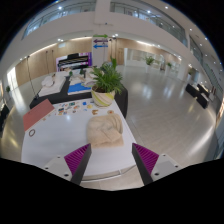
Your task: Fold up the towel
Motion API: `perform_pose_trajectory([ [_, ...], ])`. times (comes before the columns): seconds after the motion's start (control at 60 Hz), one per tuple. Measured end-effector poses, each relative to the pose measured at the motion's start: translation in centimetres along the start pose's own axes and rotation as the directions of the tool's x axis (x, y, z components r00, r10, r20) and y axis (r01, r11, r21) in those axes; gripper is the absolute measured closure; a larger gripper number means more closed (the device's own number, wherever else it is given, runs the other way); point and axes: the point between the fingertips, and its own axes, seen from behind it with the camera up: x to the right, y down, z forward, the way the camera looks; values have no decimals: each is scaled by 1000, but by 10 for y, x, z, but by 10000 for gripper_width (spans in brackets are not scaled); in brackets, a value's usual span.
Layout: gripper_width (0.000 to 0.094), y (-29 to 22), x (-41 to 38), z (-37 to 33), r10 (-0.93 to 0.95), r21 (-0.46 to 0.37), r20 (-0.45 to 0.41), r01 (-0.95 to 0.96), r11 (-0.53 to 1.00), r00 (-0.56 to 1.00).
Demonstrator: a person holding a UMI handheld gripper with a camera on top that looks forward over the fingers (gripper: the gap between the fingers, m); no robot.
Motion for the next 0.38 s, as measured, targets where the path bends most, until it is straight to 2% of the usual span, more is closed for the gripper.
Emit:
perform_pose_trajectory([
  [0.167,85,23,-11,-47,23,-14,5,-23,1000,1000],
  [0.283,82,24,-22,-51,15,-12,44,-14,1000,999],
  [0.383,83,23,-20,-52,0,5,31,-1,1000,1000],
])
